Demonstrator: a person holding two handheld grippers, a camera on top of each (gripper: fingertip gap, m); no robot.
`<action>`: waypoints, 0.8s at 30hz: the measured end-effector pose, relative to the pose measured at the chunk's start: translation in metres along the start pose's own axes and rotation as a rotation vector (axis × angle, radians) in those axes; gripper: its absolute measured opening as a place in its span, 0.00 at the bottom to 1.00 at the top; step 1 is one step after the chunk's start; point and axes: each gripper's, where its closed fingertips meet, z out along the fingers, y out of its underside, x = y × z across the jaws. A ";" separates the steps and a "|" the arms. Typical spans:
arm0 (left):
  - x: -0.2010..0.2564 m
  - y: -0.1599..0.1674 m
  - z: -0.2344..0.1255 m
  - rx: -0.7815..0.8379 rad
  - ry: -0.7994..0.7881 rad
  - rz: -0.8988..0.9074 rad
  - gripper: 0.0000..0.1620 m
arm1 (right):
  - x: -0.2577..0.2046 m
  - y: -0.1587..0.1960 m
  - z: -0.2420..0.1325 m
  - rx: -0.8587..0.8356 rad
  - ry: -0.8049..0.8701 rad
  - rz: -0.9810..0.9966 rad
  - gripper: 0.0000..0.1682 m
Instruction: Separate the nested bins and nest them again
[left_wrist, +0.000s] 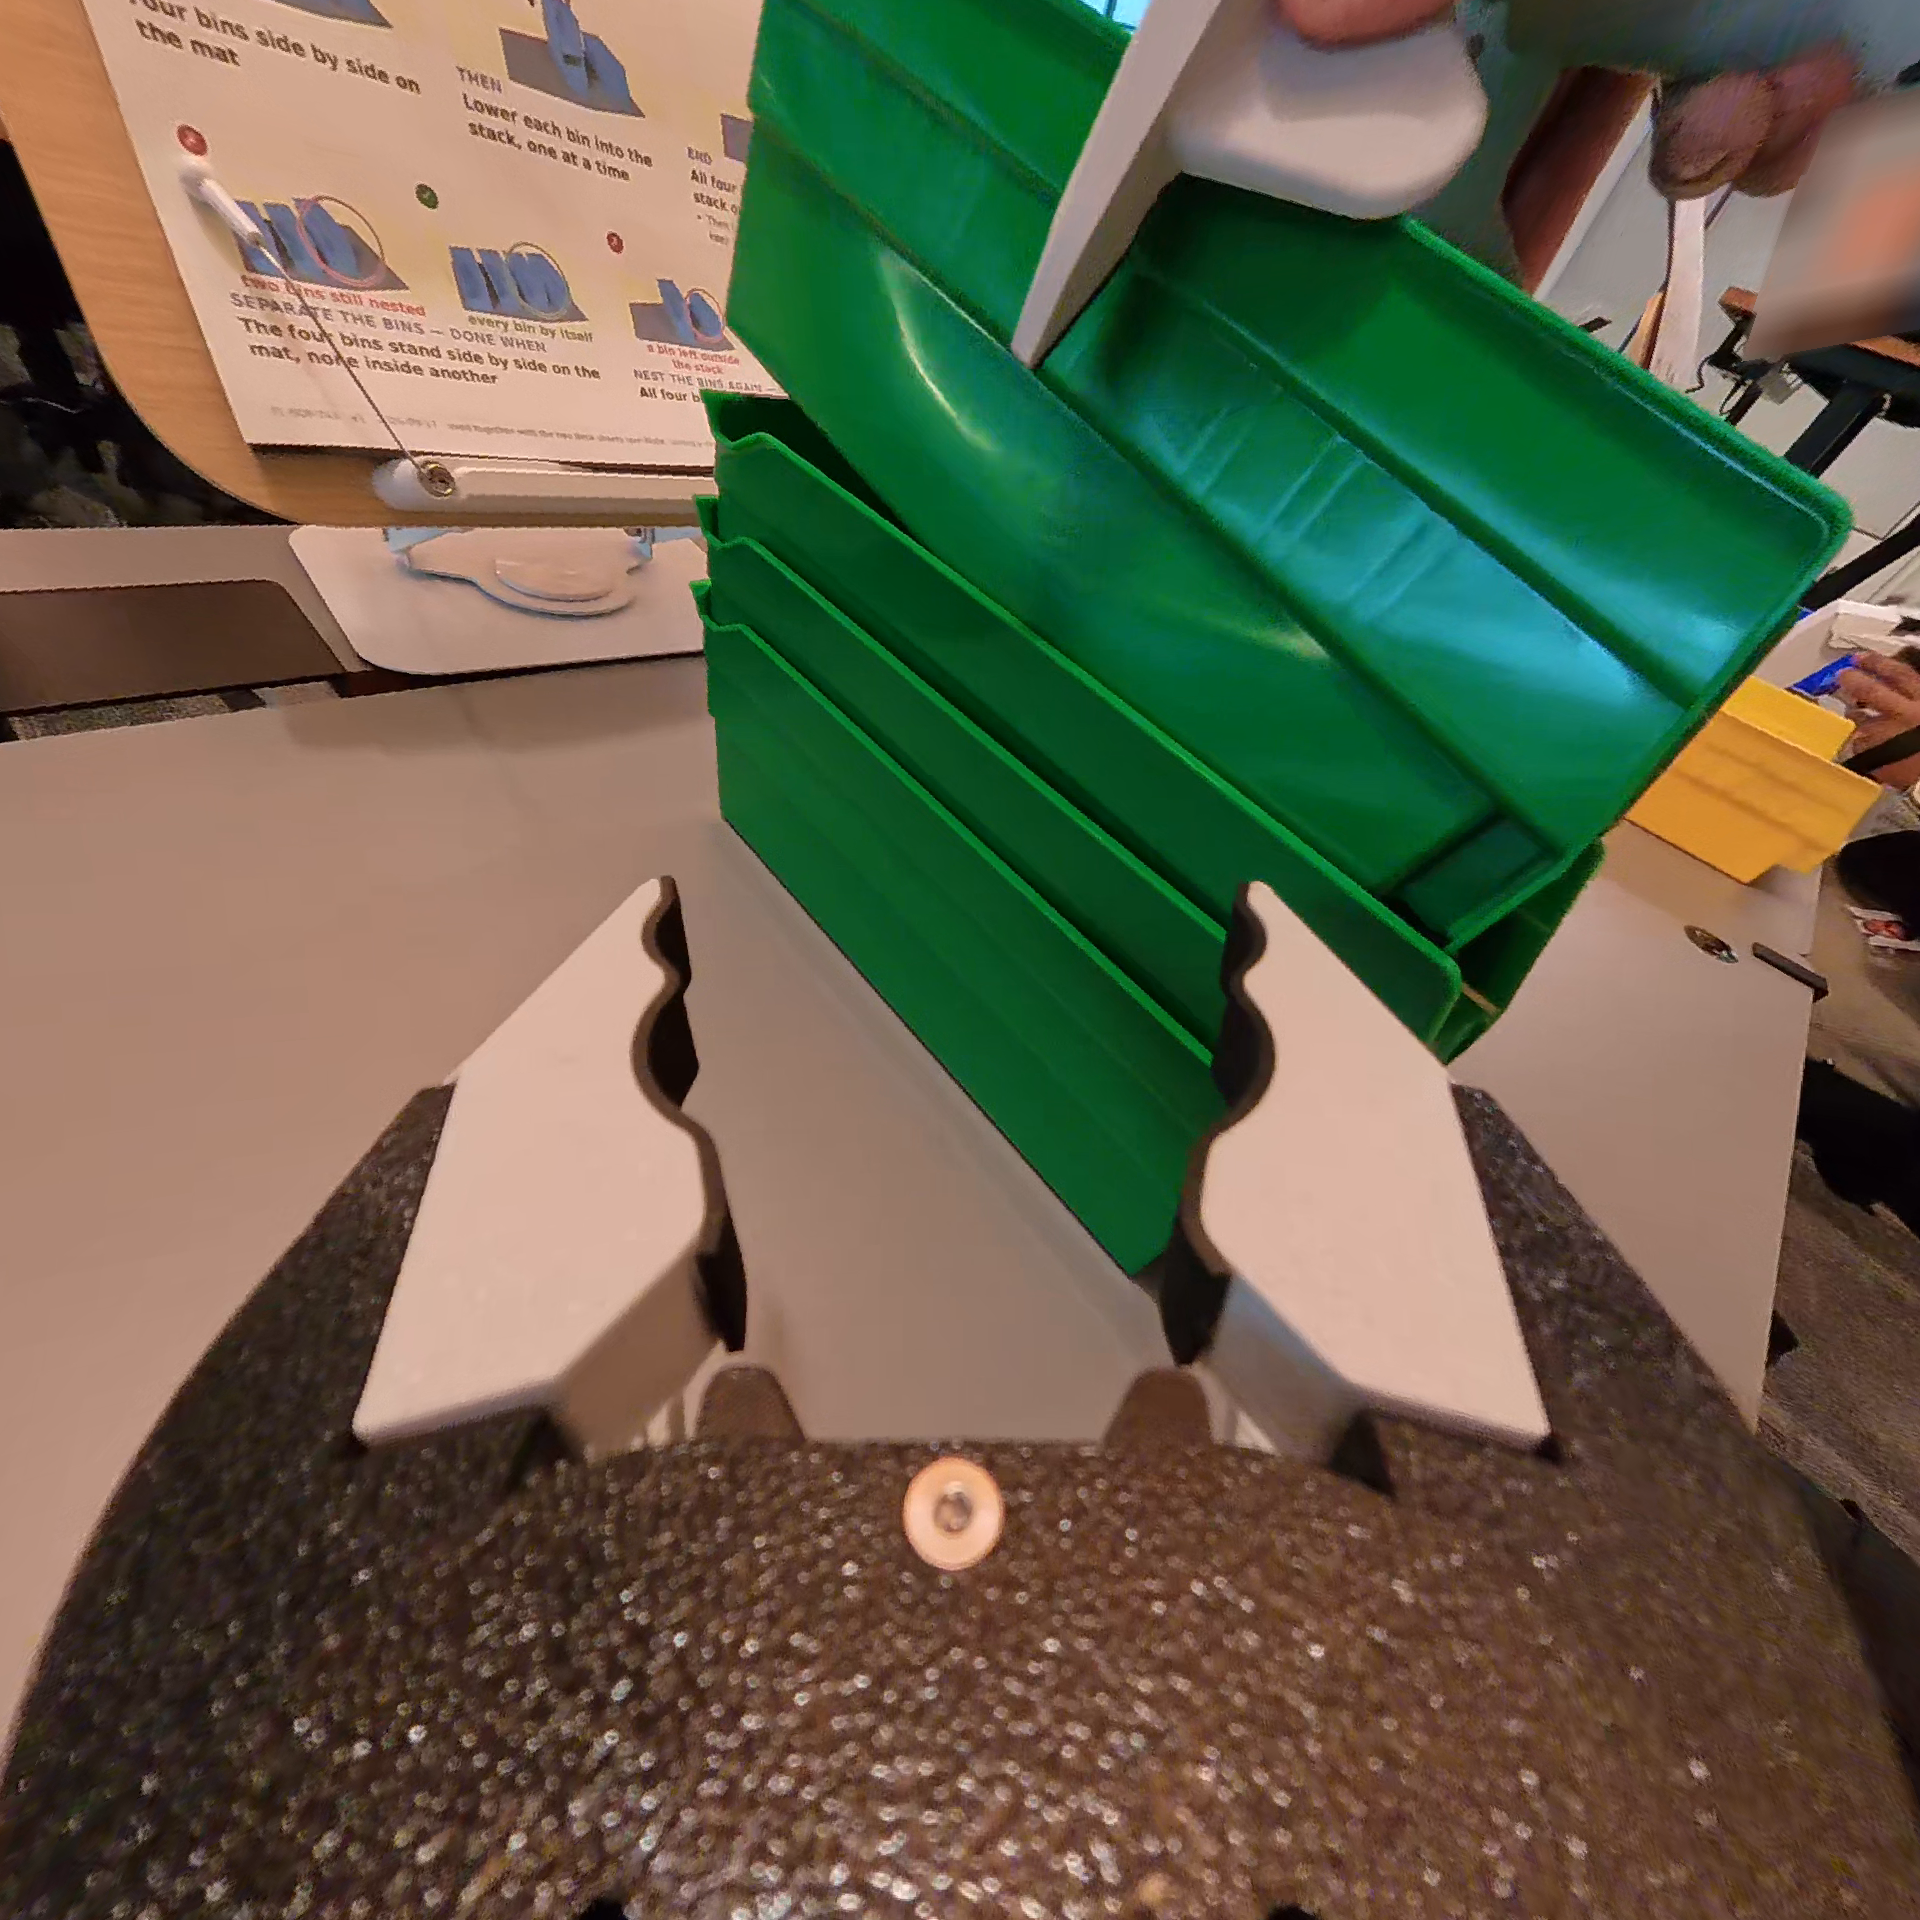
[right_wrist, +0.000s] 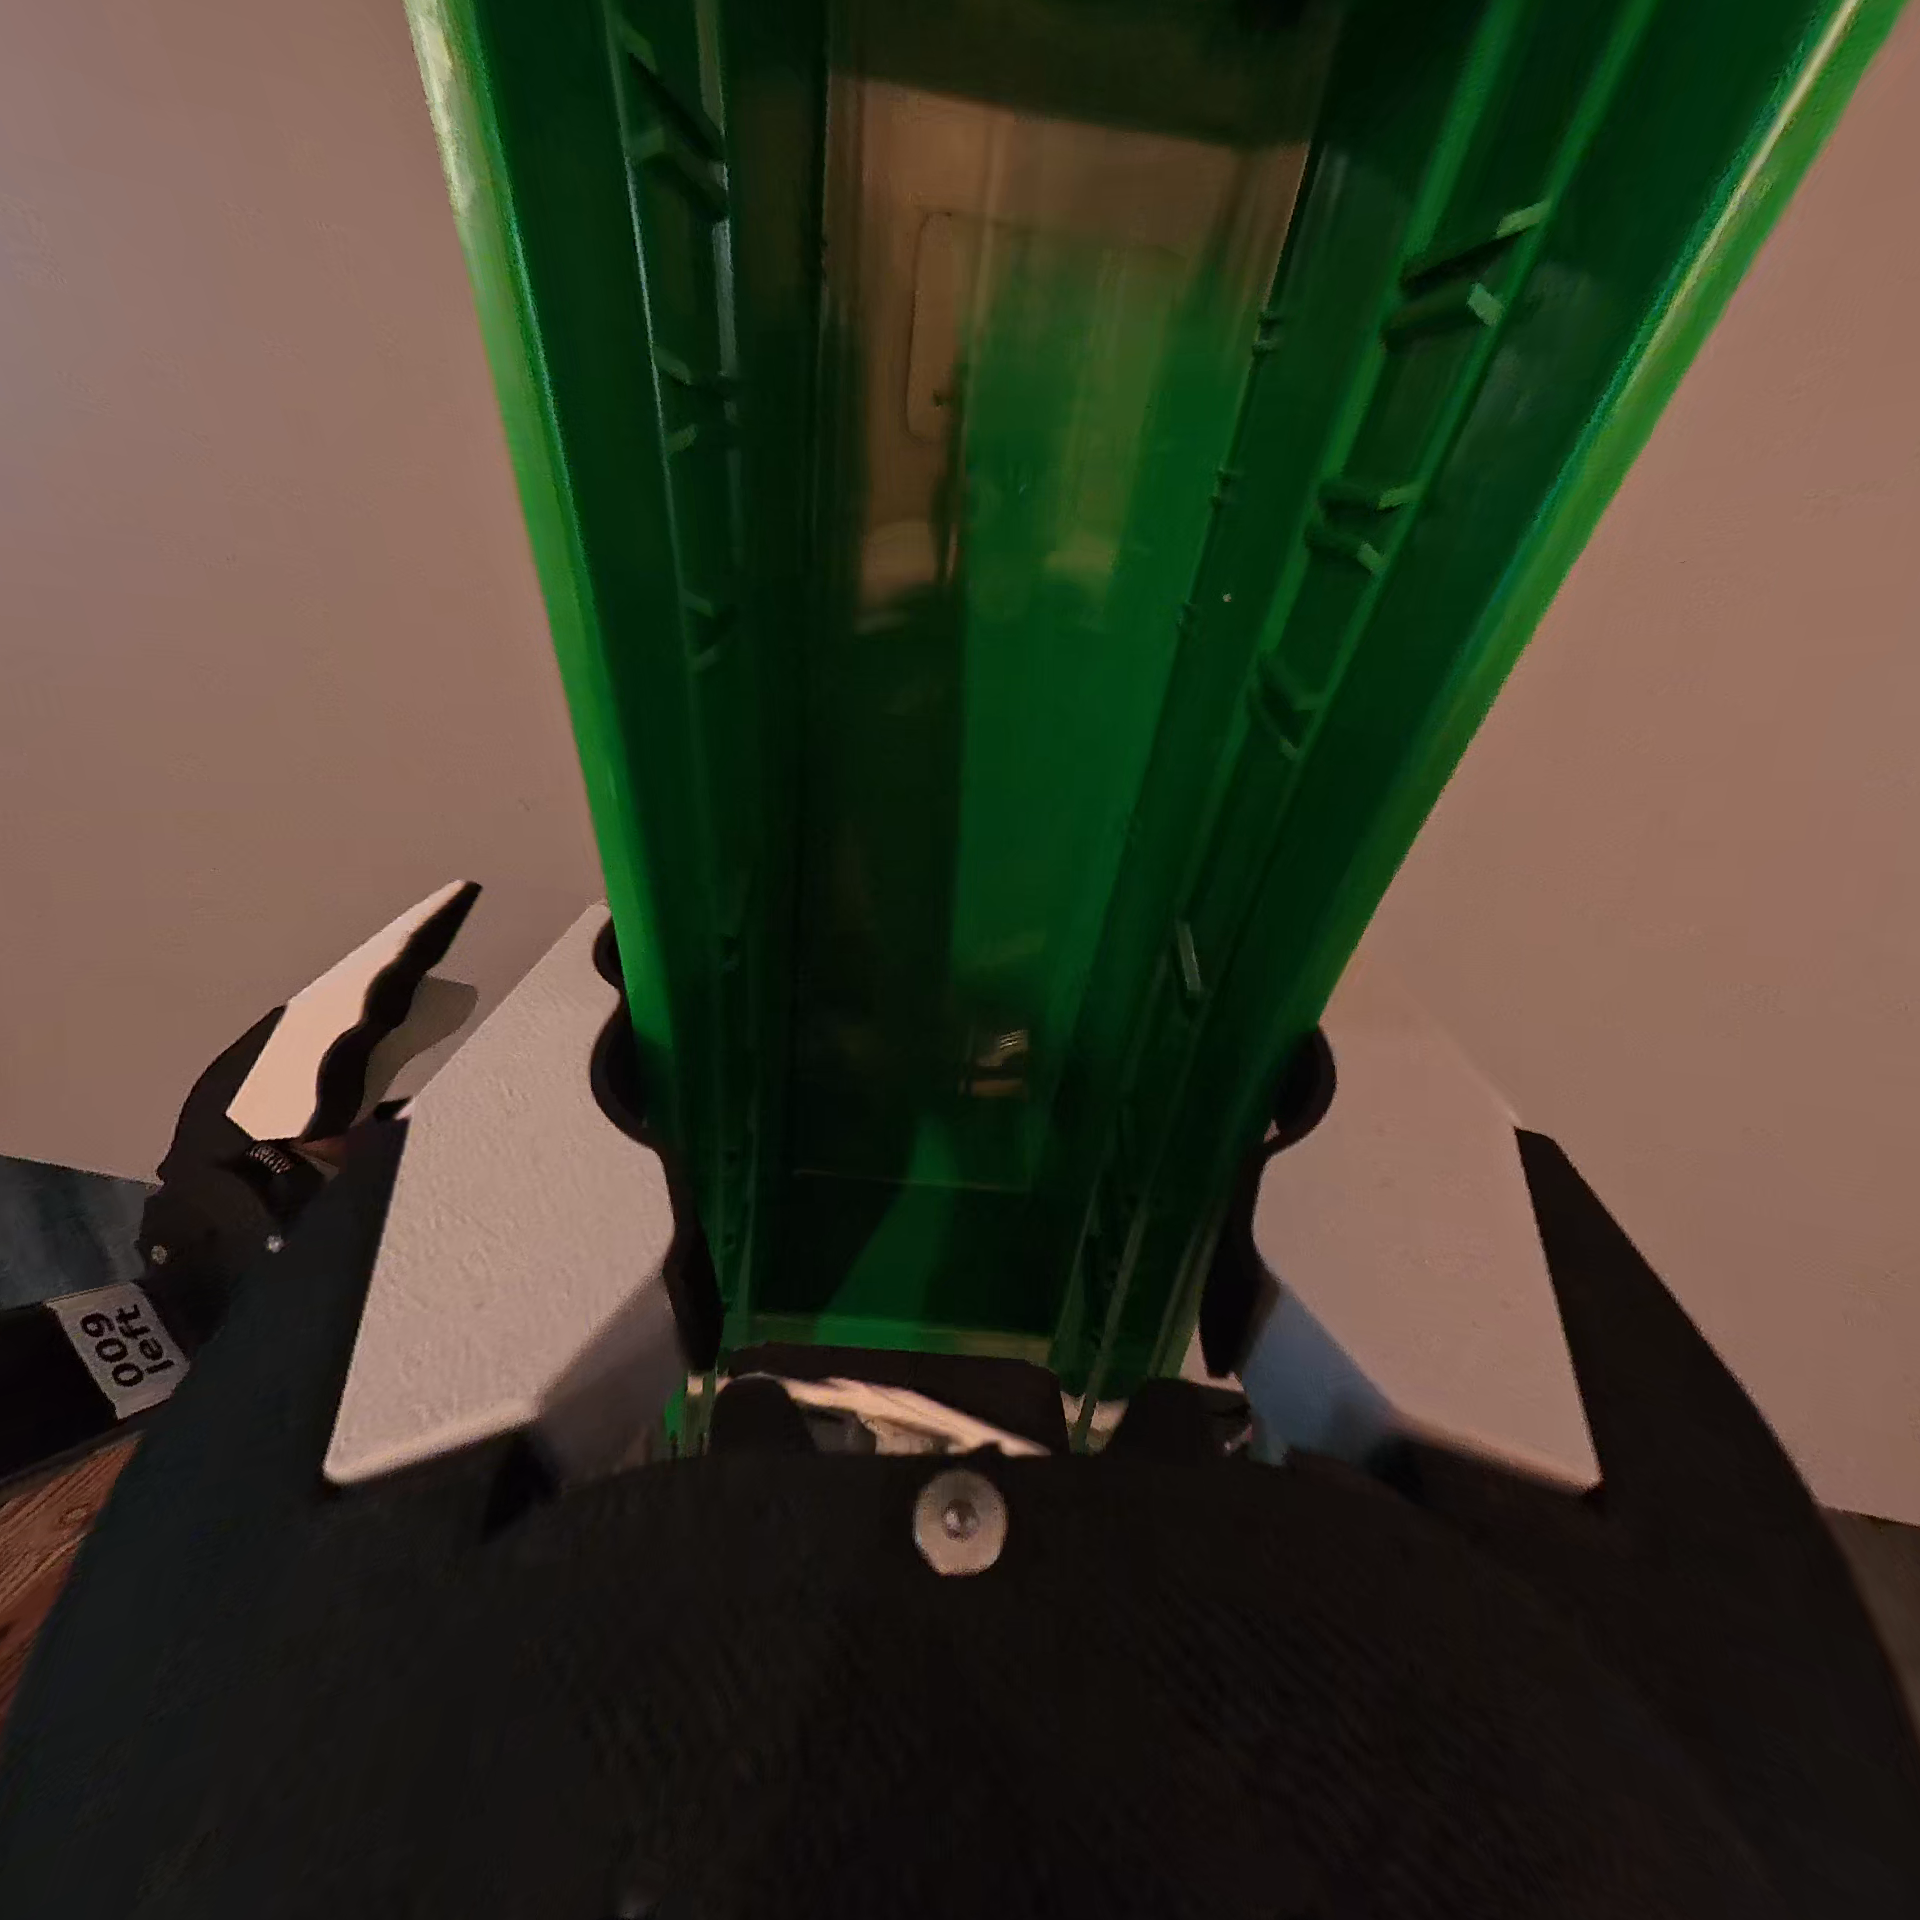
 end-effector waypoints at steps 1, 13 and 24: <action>0.000 0.000 0.000 0.001 0.001 -0.002 0.62 | 0.000 0.002 0.000 -0.018 0.006 -0.003 0.72; 0.000 0.004 0.004 -0.016 0.017 -0.016 0.62 | -0.002 0.006 0.009 -0.091 0.128 -0.058 0.73; 0.001 0.002 0.001 -0.010 0.026 -0.023 0.62 | 0.002 0.026 0.036 -0.158 0.045 -0.027 0.74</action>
